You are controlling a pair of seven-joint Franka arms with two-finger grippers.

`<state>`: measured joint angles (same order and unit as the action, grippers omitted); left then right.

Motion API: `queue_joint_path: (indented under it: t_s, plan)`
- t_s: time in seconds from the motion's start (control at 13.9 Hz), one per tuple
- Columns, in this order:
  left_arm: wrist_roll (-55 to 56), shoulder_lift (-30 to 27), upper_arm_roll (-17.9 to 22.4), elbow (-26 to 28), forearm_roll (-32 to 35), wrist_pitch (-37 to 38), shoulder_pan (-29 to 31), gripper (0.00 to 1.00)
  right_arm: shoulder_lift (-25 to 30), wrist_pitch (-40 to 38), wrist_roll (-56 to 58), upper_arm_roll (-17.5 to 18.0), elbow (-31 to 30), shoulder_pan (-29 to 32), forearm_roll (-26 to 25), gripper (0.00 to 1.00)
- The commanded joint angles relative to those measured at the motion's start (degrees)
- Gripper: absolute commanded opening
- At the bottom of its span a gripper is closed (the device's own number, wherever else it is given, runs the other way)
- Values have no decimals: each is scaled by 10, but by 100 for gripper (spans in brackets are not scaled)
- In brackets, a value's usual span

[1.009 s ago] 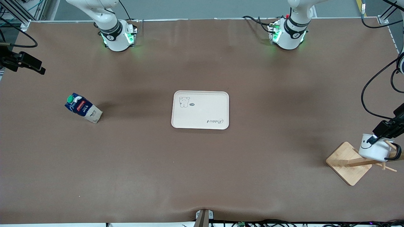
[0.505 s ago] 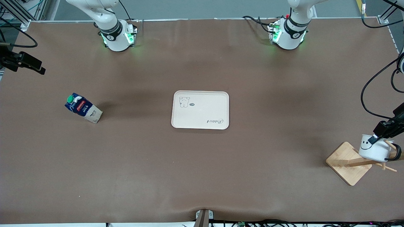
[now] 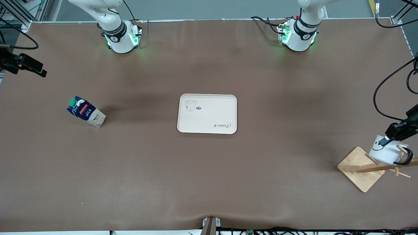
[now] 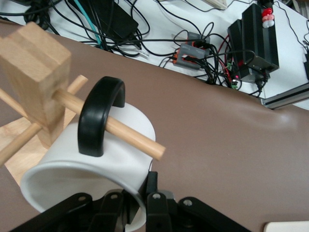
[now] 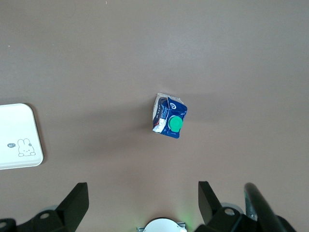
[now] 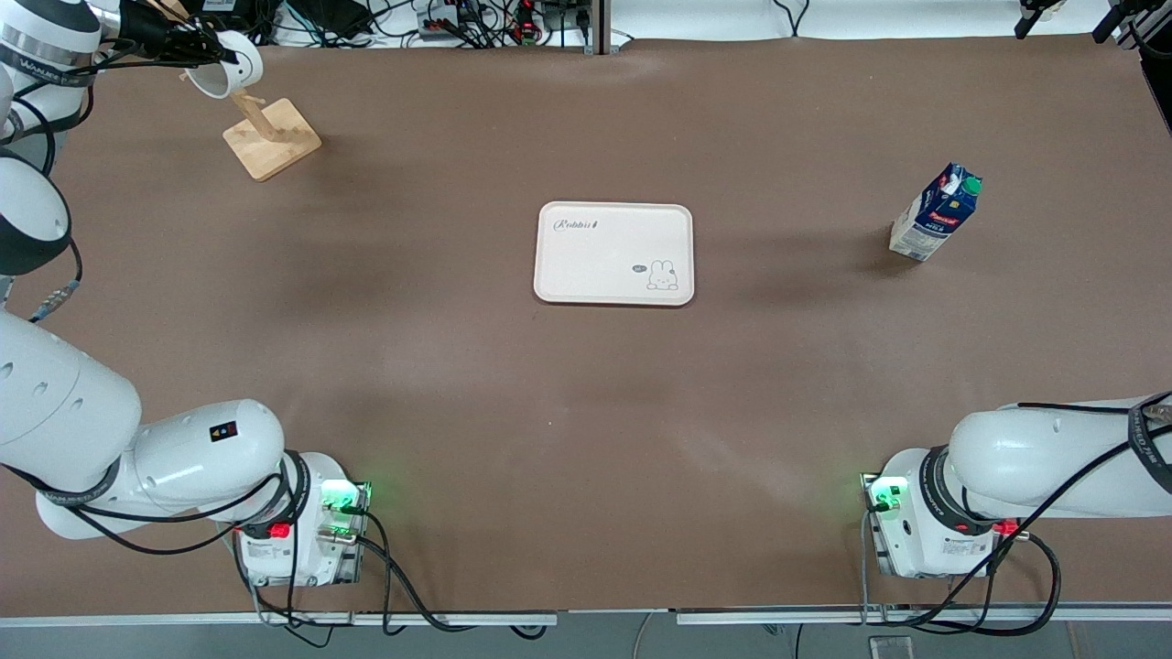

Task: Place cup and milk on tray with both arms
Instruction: 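Lift the mug off the stand while the right gripper reaches the milk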

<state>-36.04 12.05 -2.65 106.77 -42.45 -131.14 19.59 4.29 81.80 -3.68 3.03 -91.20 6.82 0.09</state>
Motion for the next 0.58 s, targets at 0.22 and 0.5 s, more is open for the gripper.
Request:
queue_joint_path:
  t_s: [0.22, 0.5]
  plan:
    - [39, -48, 0, 6, 34, 90, 10, 0, 5, 1, -3, 5, -6, 10, 11, 100]
    - [136, -86, -5, 2, 107, 143, 7, 0, 5, 2, -3, 5, -6, 9, 11, 100]
